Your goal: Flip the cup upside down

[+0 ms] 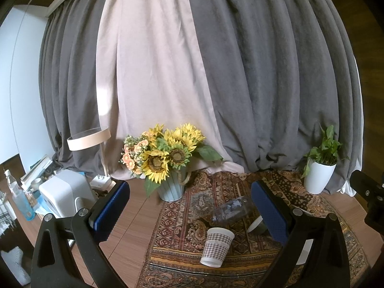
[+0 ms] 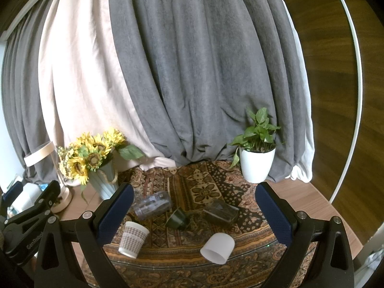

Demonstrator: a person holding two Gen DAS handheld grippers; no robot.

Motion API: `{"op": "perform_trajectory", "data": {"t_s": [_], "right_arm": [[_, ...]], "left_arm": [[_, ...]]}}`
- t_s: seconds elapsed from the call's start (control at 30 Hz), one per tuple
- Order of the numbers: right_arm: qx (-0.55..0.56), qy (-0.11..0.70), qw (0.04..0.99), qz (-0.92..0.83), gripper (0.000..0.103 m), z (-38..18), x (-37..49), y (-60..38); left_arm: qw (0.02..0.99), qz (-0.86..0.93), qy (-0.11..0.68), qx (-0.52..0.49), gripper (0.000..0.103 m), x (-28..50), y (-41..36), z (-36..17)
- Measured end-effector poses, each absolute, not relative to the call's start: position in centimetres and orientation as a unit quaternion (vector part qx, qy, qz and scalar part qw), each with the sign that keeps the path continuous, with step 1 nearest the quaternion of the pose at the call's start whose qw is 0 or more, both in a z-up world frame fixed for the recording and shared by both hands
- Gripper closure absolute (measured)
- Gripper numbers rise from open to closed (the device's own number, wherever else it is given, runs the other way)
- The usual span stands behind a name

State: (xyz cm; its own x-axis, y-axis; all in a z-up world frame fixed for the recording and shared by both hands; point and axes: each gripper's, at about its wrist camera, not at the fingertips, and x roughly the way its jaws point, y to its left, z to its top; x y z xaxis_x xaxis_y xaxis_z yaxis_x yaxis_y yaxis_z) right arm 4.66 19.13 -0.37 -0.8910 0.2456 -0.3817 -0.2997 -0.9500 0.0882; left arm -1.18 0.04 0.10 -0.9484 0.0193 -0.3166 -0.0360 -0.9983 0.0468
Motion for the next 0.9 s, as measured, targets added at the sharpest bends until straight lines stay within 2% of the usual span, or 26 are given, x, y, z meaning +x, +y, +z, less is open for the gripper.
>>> {"op": "perform_trajectory", "data": {"t_s": [0.53, 0.9], "right_arm": [[-0.204, 0.078, 0.143, 0.965, 0.001, -1.4, 3.2, 19.6], [-0.288, 0.092, 0.148, 0.942, 0.001, -6.4, -0.6, 20.4]], "left_arm": [[0.028, 0.979, 0.036, -0.199, 0.000, -3.2, 0.7, -1.3], [0.059, 0.937, 0.070, -0.337, 0.000, -8.3, 2.3, -8.3]]}}
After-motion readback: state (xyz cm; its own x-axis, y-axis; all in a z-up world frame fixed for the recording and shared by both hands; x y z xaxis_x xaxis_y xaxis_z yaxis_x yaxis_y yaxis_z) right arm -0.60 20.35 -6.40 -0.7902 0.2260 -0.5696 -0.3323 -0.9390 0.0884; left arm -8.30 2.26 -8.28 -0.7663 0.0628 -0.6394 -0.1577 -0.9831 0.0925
